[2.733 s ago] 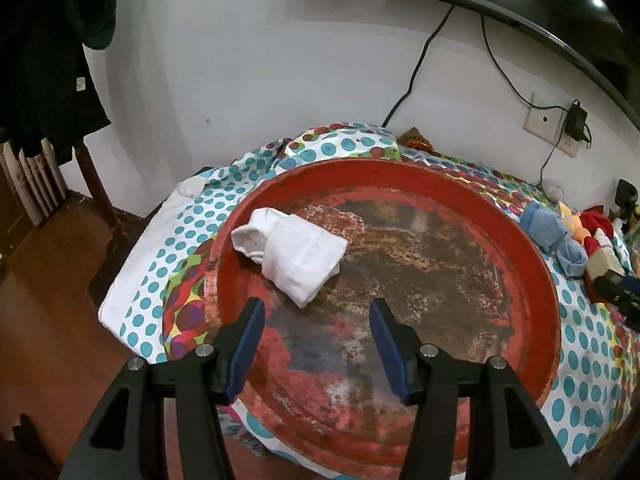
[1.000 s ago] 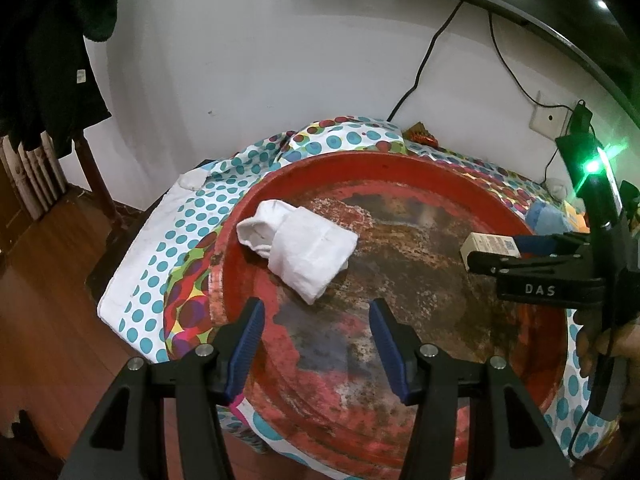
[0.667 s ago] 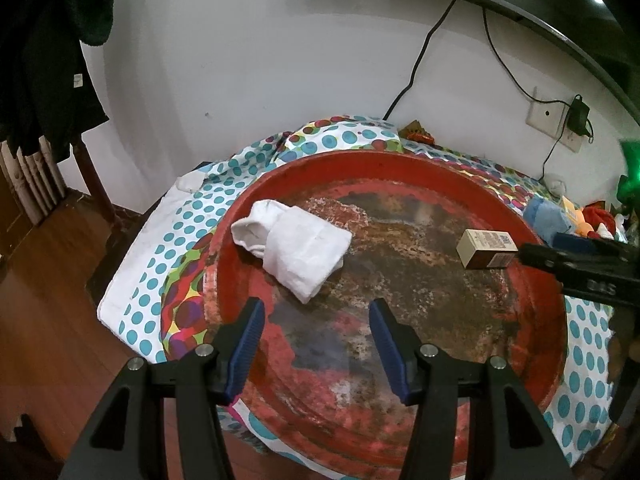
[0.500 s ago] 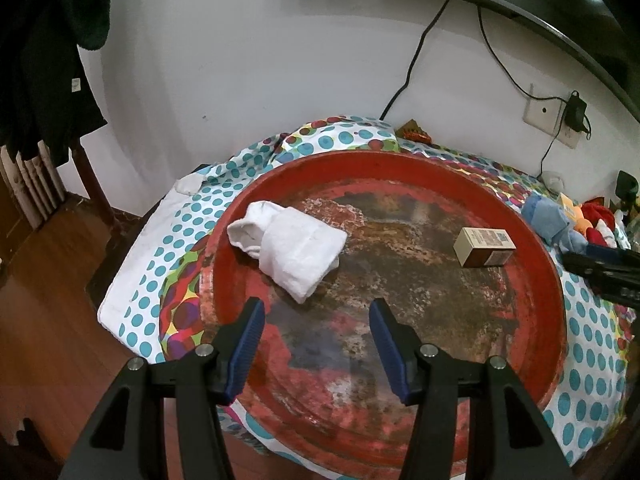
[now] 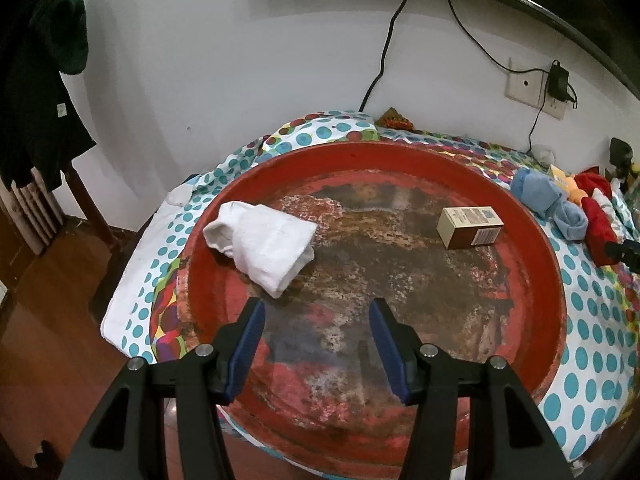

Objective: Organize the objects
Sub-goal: 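Return the right gripper to the pile and grasp the red sock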

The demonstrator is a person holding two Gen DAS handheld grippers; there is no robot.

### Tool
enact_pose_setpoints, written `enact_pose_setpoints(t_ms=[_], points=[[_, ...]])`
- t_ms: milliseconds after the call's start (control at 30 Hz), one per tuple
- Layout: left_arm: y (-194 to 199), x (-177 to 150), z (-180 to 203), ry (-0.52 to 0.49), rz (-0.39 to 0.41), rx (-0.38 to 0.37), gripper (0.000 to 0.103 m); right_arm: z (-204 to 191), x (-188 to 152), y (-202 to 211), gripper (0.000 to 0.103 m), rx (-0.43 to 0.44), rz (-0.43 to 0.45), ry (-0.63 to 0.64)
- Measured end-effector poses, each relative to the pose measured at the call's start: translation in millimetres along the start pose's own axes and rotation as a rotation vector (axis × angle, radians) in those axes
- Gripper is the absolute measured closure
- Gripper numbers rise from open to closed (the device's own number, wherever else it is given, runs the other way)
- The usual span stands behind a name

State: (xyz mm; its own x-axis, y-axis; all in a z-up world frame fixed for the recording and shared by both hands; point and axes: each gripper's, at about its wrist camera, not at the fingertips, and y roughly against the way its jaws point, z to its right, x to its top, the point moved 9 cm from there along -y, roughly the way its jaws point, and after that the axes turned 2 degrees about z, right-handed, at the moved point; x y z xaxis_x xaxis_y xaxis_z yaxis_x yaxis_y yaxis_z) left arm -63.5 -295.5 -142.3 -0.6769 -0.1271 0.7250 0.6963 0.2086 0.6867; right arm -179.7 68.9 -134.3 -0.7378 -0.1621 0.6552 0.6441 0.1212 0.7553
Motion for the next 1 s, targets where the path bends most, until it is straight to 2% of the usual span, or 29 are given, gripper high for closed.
enact_pose_setpoints(t_ms=[267,400,467,500,533,567,800,1000], points=[[-2,-4,14,-0.042,0.014,-0.022,0.047,16,7,-32,0.019,0.032,0.005,-0.053],[-4,-6,24,-0.073,-0.004,-0.014,0.047,14,5,-42,0.021,0.049,-0.006,-0.032],[0,-4,31,-0.086,-0.008,-0.029,0.047,11,3,-45,0.041,0.079,-0.013,-0.024],[1,-4,34,-0.093,-0.008,-0.033,0.047,9,4,-44,0.044,0.081,-0.006,-0.014],[3,-2,38,-0.102,-0.007,-0.036,0.047,8,5,-43,0.058,0.093,-0.003,-0.009],[5,-1,44,-0.119,-0.006,-0.038,0.047,6,5,-41,0.06,0.094,0.002,0.0],[20,18,98,-0.21,0.018,-0.112,0.047,23,-2,-27,0.063,0.097,0.023,0.017],[17,37,173,-0.331,0.032,-0.214,0.047,73,-23,-9,0.063,0.062,0.019,-0.017]])
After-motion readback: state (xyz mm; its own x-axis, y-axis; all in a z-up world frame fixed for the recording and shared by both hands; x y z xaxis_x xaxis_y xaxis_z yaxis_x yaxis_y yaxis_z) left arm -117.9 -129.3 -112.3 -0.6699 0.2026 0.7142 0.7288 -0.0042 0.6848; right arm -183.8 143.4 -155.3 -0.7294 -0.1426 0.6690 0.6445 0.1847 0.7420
